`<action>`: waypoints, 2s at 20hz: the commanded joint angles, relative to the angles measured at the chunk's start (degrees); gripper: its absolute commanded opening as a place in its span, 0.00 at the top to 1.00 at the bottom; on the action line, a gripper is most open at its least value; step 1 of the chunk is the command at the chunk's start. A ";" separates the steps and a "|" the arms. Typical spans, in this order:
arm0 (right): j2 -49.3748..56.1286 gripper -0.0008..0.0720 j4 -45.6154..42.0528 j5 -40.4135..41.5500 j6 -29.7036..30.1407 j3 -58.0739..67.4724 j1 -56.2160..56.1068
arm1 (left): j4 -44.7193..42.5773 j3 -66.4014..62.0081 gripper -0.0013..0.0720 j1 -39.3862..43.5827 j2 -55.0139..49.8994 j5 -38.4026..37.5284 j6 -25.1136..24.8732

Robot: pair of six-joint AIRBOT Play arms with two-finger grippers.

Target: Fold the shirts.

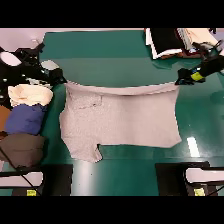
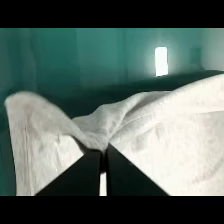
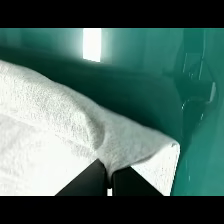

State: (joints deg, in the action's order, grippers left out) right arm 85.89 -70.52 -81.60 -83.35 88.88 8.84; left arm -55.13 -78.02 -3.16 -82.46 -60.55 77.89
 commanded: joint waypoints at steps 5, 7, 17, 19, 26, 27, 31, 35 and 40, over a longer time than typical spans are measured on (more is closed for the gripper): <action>8.20 0.97 -2.64 -1.20 3.69 12.04 -0.31 | 0.68 -5.14 0.95 -1.05 -3.45 0.70 -1.90; 6.82 0.97 -6.08 -2.73 3.85 9.31 -0.31 | -4.02 -3.89 0.95 -0.85 -3.54 -5.84 -1.84; -3.37 0.63 -5.49 8.20 3.21 -15.96 0.31 | -5.20 9.25 0.58 -0.87 -3.43 -7.50 -1.25; -4.79 0.37 -5.49 8.46 2.51 -15.76 0.55 | -5.38 8.92 0.24 -0.94 -3.23 -8.52 1.11; -21.27 0.37 0.04 3.02 4.42 -25.09 2.71 | -13.38 28.87 0.24 -0.28 19.37 -12.11 6.16; -23.19 0.37 1.62 3.89 4.50 -27.02 2.73 | -13.22 34.40 0.24 -0.26 23.43 -12.02 6.36; -27.30 0.37 5.27 6.05 4.96 -31.63 2.67 | -9.79 49.44 0.24 -0.28 34.12 -9.42 7.56; -27.39 0.37 6.54 6.14 5.01 -31.95 2.67 | 0.63 55.52 0.24 -0.02 34.49 -2.27 4.09; -27.39 0.39 5.81 3.32 5.18 -31.98 3.28 | 1.57 56.59 0.61 8.31 34.49 2.14 4.63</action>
State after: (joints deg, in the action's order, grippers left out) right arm 58.70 -64.58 -76.12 -78.35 57.12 11.62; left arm -55.44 -22.70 1.74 -48.42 -60.71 82.63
